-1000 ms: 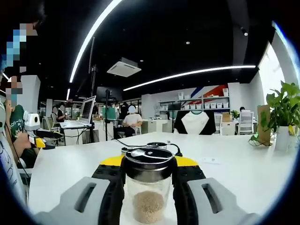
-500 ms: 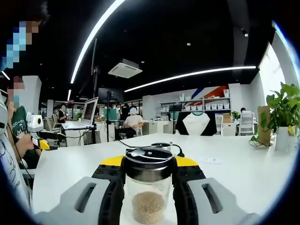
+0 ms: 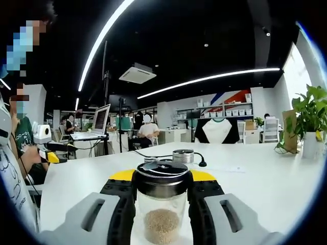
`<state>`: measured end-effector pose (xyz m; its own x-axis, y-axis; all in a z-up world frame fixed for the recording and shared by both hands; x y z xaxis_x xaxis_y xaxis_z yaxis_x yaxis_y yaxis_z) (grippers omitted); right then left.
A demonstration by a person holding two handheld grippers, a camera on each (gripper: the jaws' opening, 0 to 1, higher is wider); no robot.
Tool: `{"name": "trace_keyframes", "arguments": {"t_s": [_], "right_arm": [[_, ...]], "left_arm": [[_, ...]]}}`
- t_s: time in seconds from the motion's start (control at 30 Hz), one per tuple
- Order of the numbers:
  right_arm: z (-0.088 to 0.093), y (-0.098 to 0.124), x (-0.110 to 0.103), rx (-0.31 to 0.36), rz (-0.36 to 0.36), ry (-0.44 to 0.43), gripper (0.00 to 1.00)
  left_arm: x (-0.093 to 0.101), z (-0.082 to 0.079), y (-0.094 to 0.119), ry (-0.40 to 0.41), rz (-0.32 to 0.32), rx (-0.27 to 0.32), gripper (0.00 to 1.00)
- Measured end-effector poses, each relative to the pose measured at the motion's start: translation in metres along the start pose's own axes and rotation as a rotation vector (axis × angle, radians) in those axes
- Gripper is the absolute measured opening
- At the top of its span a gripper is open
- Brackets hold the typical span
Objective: Rotate the seasoning bottle until the label or dispensing opening points toward the visible target arrow and the bottle remains upright within the marked orientation range
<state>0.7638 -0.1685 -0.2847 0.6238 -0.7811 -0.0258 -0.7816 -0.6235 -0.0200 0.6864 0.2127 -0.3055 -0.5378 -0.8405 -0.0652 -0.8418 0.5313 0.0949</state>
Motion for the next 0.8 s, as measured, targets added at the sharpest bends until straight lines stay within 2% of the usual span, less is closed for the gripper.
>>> {"name": "trace_keyframes", "arguments": {"t_s": [0.57,0.8], "right_arm": [[0.018,0.002,-0.009,-0.039,-0.059,0.023,0.37],[0.019,0.005,-0.009,-0.017,-0.066,0.014,0.37]], "left_arm": [[0.006,0.003,-0.003,0.008,0.022,0.003,0.95],[0.012,0.002,-0.006,0.011,0.041,0.010,0.95]]}}
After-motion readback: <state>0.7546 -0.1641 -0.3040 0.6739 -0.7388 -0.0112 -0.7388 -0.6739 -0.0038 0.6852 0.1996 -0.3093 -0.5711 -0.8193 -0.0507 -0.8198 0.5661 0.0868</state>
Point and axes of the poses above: the point that each gripper's makers call its tool centre point, and the gripper's own axes: y roughly backward along the fingers, x roughly to its right, z roughly out of its underside, the point moved 6 cm from there along y, roughly backward along the fingers, and after that the axes turned 1 degree about -y, right-handed, at the moved point
